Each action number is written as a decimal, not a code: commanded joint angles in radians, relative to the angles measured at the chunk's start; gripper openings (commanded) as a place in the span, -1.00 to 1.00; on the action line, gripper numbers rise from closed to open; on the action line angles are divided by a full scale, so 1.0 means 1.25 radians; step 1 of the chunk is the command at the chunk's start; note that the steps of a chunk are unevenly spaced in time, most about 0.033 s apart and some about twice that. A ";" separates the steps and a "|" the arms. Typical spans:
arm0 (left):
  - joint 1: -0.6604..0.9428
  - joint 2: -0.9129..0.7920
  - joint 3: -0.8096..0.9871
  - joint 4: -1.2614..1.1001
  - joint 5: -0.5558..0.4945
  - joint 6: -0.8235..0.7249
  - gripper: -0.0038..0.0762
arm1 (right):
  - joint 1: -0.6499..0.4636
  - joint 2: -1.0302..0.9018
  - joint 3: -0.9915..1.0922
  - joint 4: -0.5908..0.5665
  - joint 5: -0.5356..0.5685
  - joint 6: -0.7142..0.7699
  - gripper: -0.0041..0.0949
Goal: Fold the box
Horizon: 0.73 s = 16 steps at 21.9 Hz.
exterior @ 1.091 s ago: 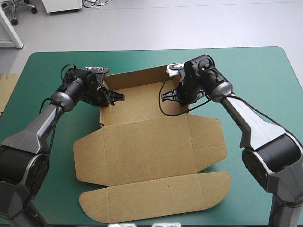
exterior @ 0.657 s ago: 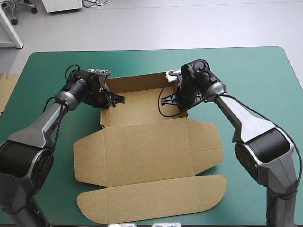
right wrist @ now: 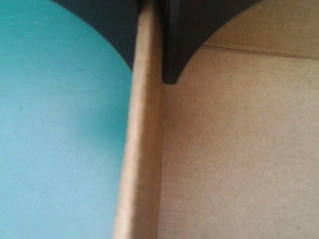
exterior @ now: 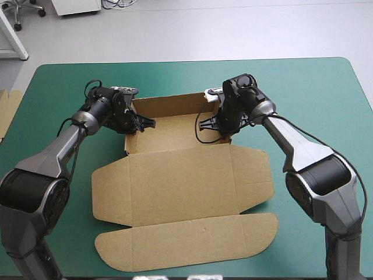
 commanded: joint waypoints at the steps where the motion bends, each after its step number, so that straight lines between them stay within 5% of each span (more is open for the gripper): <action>1: -0.005 -0.018 -0.012 0.002 -0.034 0.042 -0.93 | -0.006 -0.018 -0.011 -0.032 -0.010 -0.033 -0.92; 10: -0.005 -0.018 -0.012 0.004 -0.056 0.051 -0.86 | -0.006 -0.017 -0.012 -0.025 -0.061 -0.085 -0.85; 12: -0.005 -0.018 -0.012 0.004 -0.074 0.051 -0.61 | -0.006 -0.017 -0.017 -0.025 -0.067 -0.105 -0.62; 14: -0.005 -0.018 -0.012 0.004 -0.090 0.051 -0.13 | -0.006 -0.017 -0.019 -0.028 -0.086 -0.117 -0.12; 16: -0.005 -0.019 -0.012 0.006 -0.102 0.051 0.13 | -0.006 -0.017 -0.019 -0.028 -0.098 -0.117 0.25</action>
